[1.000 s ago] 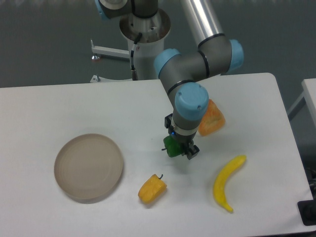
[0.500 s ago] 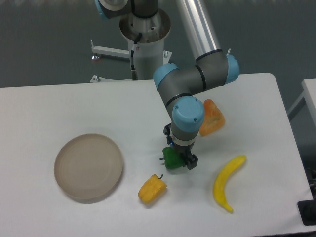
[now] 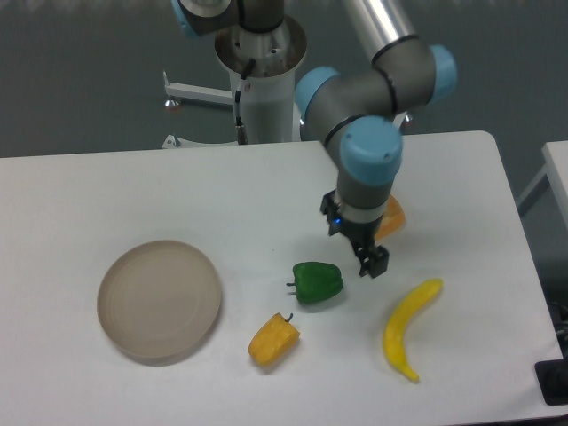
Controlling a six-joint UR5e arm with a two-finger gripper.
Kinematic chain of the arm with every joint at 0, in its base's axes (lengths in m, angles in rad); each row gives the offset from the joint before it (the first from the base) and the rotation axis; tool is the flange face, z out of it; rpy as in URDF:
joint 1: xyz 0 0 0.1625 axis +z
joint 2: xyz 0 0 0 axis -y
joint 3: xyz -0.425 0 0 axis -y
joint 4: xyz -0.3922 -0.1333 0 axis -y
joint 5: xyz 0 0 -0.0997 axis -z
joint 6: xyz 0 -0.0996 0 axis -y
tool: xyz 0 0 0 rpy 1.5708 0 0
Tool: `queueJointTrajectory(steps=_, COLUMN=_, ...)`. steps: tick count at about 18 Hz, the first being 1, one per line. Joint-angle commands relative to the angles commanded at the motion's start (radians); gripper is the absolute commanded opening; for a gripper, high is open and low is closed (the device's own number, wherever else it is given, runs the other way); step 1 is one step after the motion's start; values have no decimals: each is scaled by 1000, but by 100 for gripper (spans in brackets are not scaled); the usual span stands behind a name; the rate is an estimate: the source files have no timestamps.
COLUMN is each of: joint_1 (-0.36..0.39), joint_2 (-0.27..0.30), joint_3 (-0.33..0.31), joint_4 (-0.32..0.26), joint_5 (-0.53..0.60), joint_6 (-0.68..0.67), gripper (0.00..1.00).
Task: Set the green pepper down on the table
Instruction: 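Raise the open gripper away from the green pepper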
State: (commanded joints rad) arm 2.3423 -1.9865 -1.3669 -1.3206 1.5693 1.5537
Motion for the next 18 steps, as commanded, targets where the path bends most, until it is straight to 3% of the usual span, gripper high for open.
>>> queueJointTrajectory(steps=5, joint_1=45, joint_2=15, joint_3=3, joint_4=-25, joint_5=0, joint_6=108, gripper=100)
queueJointTrajectory(steps=18, joint_1=55, joint_2=25, joint_3=-5, joint_4=-15, joint_5=0, joint_6=109, gripper=100)
